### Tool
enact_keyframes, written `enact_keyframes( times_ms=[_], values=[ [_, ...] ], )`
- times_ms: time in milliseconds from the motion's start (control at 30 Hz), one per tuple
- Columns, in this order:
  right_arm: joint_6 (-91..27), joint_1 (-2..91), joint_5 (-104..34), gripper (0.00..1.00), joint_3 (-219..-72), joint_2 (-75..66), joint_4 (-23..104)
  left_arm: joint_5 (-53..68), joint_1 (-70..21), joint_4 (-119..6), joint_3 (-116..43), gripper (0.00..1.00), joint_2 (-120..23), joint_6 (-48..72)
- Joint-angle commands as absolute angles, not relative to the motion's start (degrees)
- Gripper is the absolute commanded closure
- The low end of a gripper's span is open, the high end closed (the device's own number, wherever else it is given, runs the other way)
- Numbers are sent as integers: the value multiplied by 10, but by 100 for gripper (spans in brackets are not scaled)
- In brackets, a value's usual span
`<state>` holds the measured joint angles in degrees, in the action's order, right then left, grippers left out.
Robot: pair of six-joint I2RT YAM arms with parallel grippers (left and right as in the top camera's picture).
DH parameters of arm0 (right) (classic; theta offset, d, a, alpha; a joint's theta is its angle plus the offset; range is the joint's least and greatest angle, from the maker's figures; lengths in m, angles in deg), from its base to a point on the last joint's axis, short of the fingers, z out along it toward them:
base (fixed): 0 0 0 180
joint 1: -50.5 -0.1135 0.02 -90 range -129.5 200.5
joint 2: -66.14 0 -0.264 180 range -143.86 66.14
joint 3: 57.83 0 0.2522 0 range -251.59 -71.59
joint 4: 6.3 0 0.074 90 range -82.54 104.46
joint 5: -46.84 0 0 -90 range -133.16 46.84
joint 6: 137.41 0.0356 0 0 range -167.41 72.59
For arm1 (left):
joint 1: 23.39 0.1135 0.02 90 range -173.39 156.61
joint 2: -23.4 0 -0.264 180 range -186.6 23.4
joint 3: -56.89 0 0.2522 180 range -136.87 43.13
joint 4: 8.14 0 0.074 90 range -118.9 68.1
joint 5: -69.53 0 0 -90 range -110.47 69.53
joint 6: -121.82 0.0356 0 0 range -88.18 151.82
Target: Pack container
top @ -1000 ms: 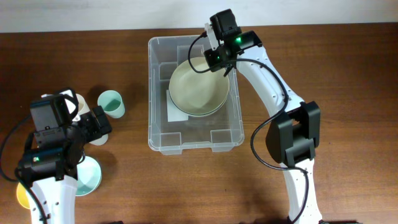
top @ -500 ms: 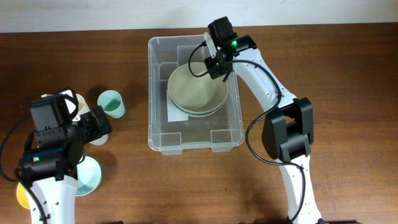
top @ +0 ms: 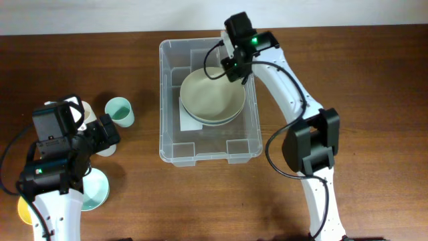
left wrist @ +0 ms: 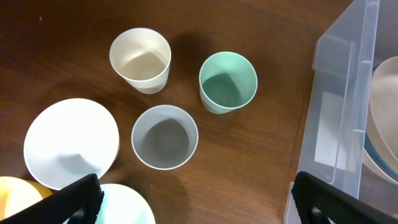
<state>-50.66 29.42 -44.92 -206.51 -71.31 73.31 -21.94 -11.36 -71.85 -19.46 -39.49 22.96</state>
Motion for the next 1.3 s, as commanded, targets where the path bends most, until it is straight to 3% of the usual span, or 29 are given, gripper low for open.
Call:
enact_keyframes(
  times_ms=[0, 267, 400, 867, 1267],
  values=[
    [-517, 290, -420, 96, -2119, -649, 809, -213, -111, -719, -205, 0, -394, 224],
    [-533, 263, -323, 96, -2119, -648, 1037, -213, -111, -719, -205, 1, -394, 224],
    [-536, 232, -280, 96, -2099, -647, 1048, -213, -111, -719, -205, 1, -394, 224],
    [-530, 170, -268, 96, -1924, -647, 973, -213, -111, -719, -205, 1, -394, 224],
    [-532, 171, -274, 96, -1869, -647, 797, -213, -111, -719, -205, 1, -394, 224]
  ],
)
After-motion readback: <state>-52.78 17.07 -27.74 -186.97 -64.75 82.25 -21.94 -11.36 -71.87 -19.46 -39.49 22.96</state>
